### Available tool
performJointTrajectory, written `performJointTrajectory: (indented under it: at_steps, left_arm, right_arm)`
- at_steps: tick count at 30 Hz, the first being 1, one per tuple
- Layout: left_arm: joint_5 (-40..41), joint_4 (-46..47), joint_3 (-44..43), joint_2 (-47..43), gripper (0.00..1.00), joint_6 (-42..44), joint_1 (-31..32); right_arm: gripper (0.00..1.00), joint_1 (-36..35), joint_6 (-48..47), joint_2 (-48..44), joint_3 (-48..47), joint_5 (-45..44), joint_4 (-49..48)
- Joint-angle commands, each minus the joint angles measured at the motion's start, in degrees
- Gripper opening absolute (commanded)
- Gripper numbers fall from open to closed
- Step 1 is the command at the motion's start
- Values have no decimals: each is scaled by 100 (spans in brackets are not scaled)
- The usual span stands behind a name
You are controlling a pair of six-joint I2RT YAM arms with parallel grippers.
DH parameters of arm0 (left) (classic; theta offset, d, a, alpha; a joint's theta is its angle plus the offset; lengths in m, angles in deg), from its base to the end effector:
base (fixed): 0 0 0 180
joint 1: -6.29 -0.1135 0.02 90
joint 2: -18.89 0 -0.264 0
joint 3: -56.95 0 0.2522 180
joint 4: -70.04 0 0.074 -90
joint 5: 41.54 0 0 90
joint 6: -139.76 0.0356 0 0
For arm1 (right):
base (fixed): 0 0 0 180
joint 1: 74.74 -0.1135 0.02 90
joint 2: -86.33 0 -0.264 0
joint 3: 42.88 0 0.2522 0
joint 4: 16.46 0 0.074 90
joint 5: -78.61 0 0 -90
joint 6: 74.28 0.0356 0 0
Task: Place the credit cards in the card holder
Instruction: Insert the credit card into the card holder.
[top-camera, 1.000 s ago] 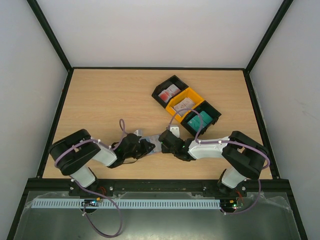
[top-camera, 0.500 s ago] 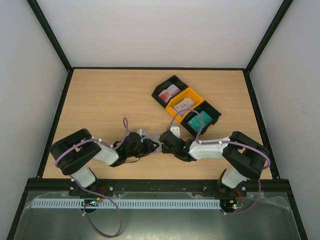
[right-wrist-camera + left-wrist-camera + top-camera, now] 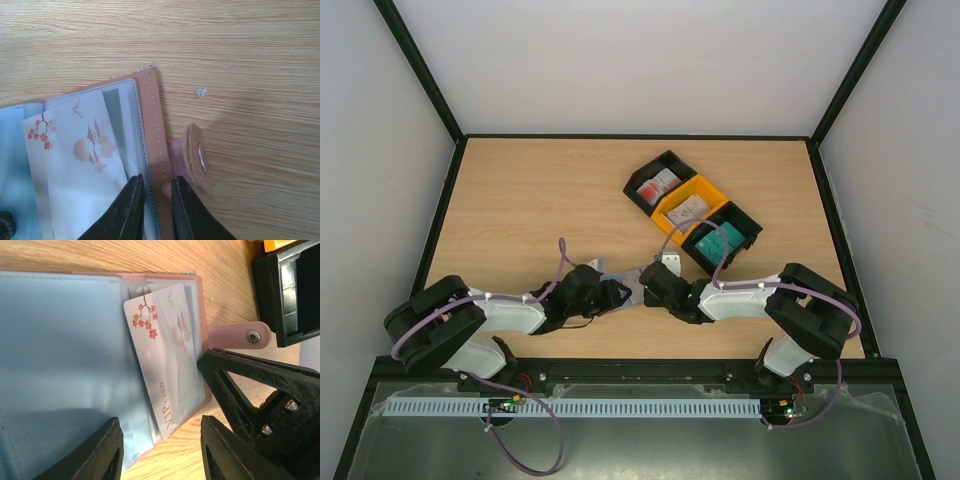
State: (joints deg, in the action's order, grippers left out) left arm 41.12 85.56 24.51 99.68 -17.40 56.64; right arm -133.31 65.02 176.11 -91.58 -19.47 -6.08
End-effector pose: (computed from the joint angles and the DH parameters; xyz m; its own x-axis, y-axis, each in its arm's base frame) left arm 0.1479 -0.1855 0.1264 -0.9012 -0.3450 -0.2623 0.0042 0.5983 -0.8013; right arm 0.1488 0.2339 0.1263 -0.8718 0.0128 -0.4896 -0.2119 0.8914 0.4007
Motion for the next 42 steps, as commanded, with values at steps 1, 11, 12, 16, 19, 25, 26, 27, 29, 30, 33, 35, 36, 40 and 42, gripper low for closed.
performJointTrajectory:
  at_steps: [1,11,12,16,19,25,26,27,29,30,33,35,36,40,42]
  left_arm:
    - [313,-706,-105,89,43,194,25]
    - [569,-913,-531,705,23,362,23]
    - [582,-920,-545,721,21,390,21]
    - [609,-987,-658,798,21,559,24]
    - [592,-1000,-759,900,24,678,22]
    - [453,-805,-865,1102,28,833,25]
    - [428,-745,-867,1120,28,881,24]
    - [414,-706,-885,1129,28,954,28]
    - [406,-683,-975,1160,28,1127,22]
    - [436,-735,-1034,1177,29,1185,23]
    - [588,-1002,-1225,1242,33,1283,23]
    - [711,-1178,-1304,1278,40,1265,25]
    - [783,-1291,-1336,1285,44,1220,26]
    - [1028,-1536,-1385,1268,51,1057,21]
    - [1082,-1541,-1385,1263,52,1053,26]
  right_arm:
    - [17,-36,49,188,242,424,451]
    - [46,12,220,-279,264,272,423]
    - [46,28,222,-301,273,277,423]
    - [46,85,245,-339,314,286,387]
    - [46,119,297,-393,374,265,344]
    - [46,196,369,-578,449,189,330]
    - [46,200,378,-615,463,178,321]
    - [46,215,385,-656,491,175,303]
    - [46,228,379,-739,526,172,266]
    - [46,236,378,-760,536,167,260]
    - [46,278,372,-762,533,181,276]
    - [46,317,383,-725,550,202,257]
    - [46,333,394,-698,561,220,233]
    - [48,404,410,-568,580,315,90]
    - [49,433,369,-490,577,392,11]
